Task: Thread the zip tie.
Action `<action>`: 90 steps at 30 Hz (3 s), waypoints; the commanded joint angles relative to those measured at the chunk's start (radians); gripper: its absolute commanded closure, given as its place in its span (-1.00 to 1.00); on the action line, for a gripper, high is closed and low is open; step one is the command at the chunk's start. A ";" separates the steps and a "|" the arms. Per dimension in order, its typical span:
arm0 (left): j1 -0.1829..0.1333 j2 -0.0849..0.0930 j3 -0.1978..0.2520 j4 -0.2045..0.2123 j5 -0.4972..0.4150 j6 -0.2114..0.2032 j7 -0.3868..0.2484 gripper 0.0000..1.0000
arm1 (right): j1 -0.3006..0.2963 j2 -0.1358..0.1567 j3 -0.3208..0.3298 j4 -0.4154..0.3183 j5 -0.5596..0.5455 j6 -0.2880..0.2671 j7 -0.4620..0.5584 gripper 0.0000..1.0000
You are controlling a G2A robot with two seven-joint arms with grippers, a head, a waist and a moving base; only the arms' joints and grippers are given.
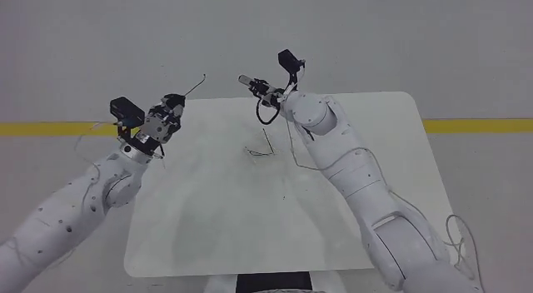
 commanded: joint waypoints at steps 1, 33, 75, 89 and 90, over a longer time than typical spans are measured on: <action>-0.001 0.000 0.001 0.000 0.005 0.005 -0.001 1.00 | 0.000 0.000 0.000 0.000 0.000 0.001 0.000 -1.00; 0.233 0.040 -0.251 -0.231 -0.837 -0.153 -0.490 1.00 | -0.057 0.025 0.113 0.126 0.393 -0.453 0.193 -1.00; 0.321 -0.020 -0.417 -0.238 -1.646 -0.089 -1.141 1.00 | -0.094 -0.025 0.089 0.248 1.052 -0.448 0.525 -0.78; 0.321 -0.020 -0.417 -0.238 -1.646 -0.089 -1.141 1.00 | -0.064 -0.037 0.053 0.322 1.094 -0.489 0.630 0.68; 0.321 -0.020 -0.417 -0.238 -1.646 -0.089 -1.141 1.00 | -0.062 -0.037 0.052 0.324 1.092 -0.490 0.631 0.82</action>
